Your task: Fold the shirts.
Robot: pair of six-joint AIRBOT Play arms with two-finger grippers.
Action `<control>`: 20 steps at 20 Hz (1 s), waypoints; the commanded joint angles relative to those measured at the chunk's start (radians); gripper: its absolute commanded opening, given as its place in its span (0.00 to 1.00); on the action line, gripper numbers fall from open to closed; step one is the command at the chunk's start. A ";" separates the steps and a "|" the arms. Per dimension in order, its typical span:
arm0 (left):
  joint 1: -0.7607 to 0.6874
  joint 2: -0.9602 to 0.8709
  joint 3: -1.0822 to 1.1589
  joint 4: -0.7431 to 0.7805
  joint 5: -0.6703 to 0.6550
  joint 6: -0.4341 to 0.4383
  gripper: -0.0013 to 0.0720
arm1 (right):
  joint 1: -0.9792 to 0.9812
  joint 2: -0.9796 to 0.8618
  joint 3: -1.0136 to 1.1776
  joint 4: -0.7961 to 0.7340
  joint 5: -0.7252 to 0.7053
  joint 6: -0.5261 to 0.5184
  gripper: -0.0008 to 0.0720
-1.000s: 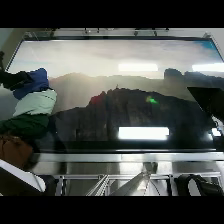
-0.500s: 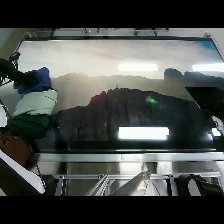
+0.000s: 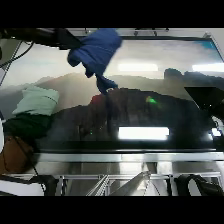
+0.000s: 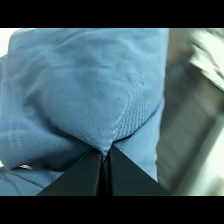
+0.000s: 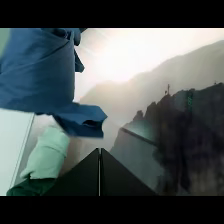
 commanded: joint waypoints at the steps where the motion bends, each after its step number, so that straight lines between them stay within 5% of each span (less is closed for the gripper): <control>1: -0.178 0.122 -0.114 0.076 0.039 -0.007 0.04 | 0.001 -0.001 0.000 -0.002 0.006 0.000 0.04; 3: -0.242 0.140 -0.213 0.112 0.032 -0.008 0.04 | 0.001 -0.001 0.000 -0.002 0.008 0.000 0.04; 4: -0.271 0.140 -0.260 0.117 0.022 -0.008 0.15 | 0.001 -0.002 0.000 -0.002 0.016 0.000 0.04; 5: -0.294 0.138 -0.306 0.117 -0.008 -0.008 0.47 | 0.001 -0.005 0.000 -0.002 0.027 0.000 0.04; 6: -0.317 0.137 -0.354 0.117 -0.059 -0.008 0.67 | 0.001 -0.009 -0.001 -0.005 0.041 0.000 0.04; 8: -0.336 0.137 -0.423 0.117 -0.138 -0.008 0.91 | 0.001 -0.030 -0.001 -0.010 0.086 -0.003 0.04; 9: -0.328 0.137 -0.438 0.117 -0.139 -0.023 0.91 | 0.001 -0.047 -0.001 -0.009 0.112 -0.021 0.06; 11: -0.287 0.137 -0.439 0.117 -0.040 -0.084 0.91 | 0.002 -0.107 -0.001 -0.008 0.202 -0.059 0.70; 15: -0.174 0.192 -0.578 0.117 0.196 -0.167 0.91 | 0.064 -0.314 -0.001 -0.009 0.327 -0.193 0.72; 20: -0.178 0.365 -1.034 0.117 0.018 -0.143 0.91 | 0.384 -0.614 0.000 -0.008 0.127 -0.402 0.72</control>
